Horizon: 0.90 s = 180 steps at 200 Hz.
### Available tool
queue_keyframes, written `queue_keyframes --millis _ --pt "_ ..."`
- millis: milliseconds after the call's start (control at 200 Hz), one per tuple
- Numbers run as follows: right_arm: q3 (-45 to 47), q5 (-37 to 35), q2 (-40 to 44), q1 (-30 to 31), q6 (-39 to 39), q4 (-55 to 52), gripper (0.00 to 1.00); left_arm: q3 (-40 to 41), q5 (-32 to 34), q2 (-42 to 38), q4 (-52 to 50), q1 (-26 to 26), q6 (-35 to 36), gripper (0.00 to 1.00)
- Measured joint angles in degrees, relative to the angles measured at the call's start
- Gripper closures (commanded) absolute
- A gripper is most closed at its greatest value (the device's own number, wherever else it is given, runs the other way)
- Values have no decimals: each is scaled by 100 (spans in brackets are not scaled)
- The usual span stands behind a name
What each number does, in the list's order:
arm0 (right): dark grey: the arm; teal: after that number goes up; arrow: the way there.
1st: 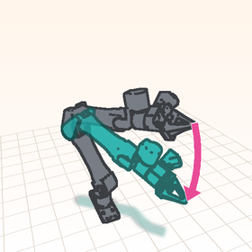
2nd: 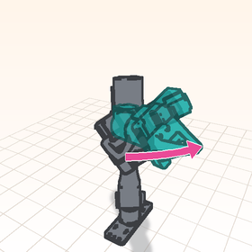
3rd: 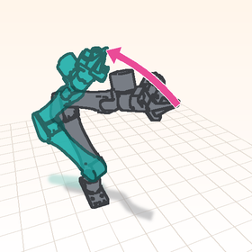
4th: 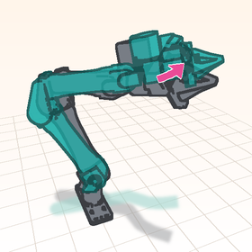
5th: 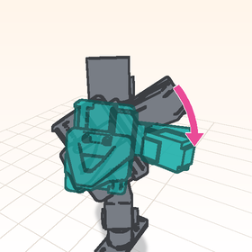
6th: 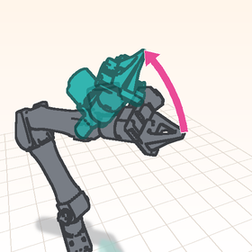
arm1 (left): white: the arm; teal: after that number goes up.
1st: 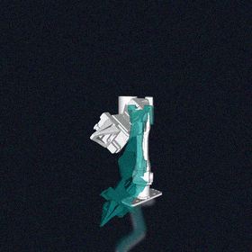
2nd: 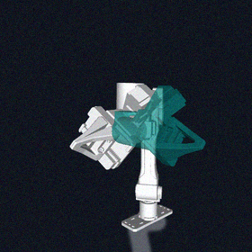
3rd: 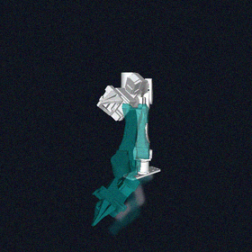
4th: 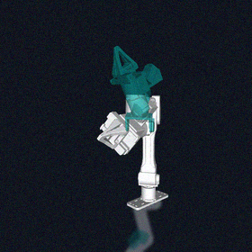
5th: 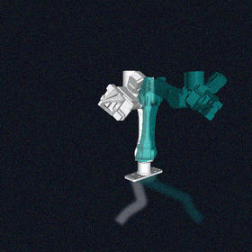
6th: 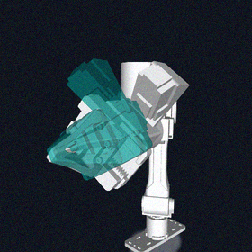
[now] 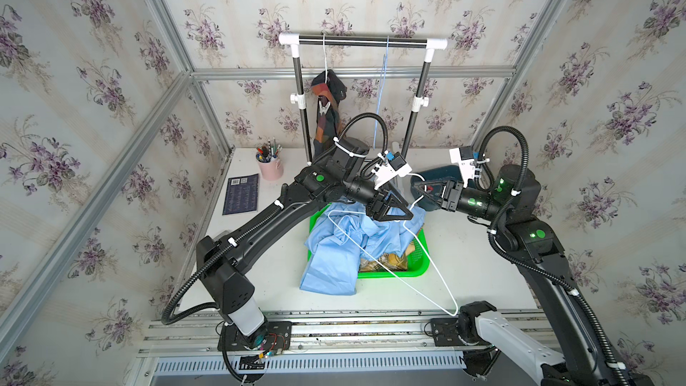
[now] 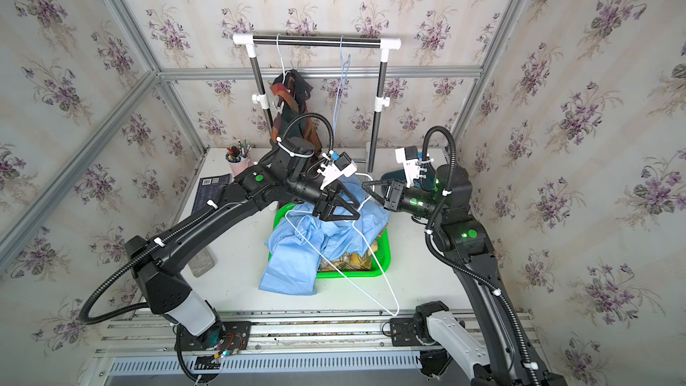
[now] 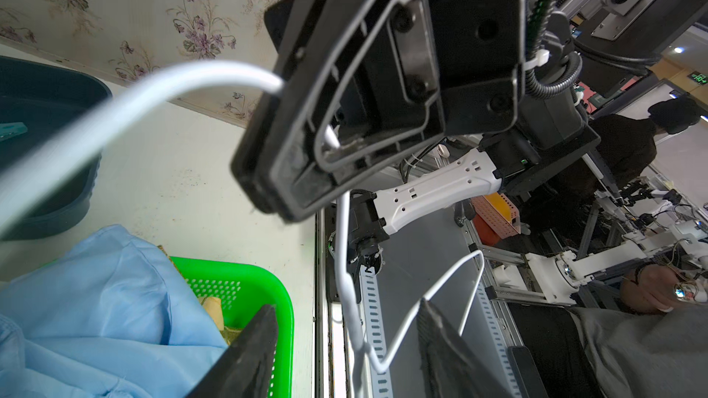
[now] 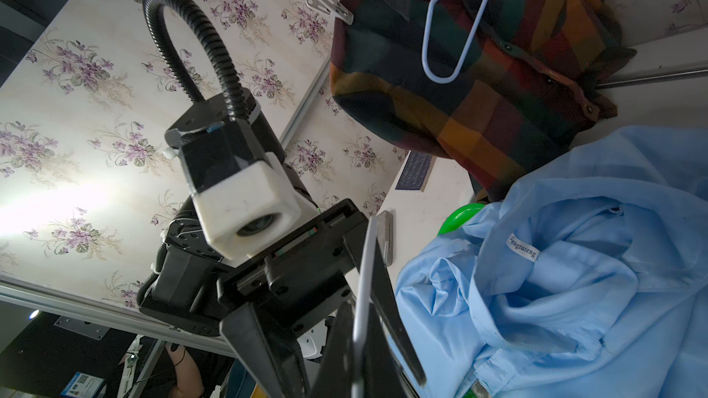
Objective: Remove the clothespins securing long-sleeve shirts to the hanger
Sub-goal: Place the hanger on the clothesline.
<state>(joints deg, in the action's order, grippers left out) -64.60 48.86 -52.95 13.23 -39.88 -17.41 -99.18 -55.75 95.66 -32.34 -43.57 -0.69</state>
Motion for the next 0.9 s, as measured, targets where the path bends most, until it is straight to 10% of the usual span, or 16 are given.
queue_keyframes --millis 480,744,899 --pt "155 133 -79 11 -101 444 100 208 44 -44 17 -55 -118 96" --pt "238 179 -39 24 -210 671 42 236 59 -144 20 -50 -111 100" --pt "205 116 -11 22 -37 527 25 396 59 -332 31 94 -87 100"
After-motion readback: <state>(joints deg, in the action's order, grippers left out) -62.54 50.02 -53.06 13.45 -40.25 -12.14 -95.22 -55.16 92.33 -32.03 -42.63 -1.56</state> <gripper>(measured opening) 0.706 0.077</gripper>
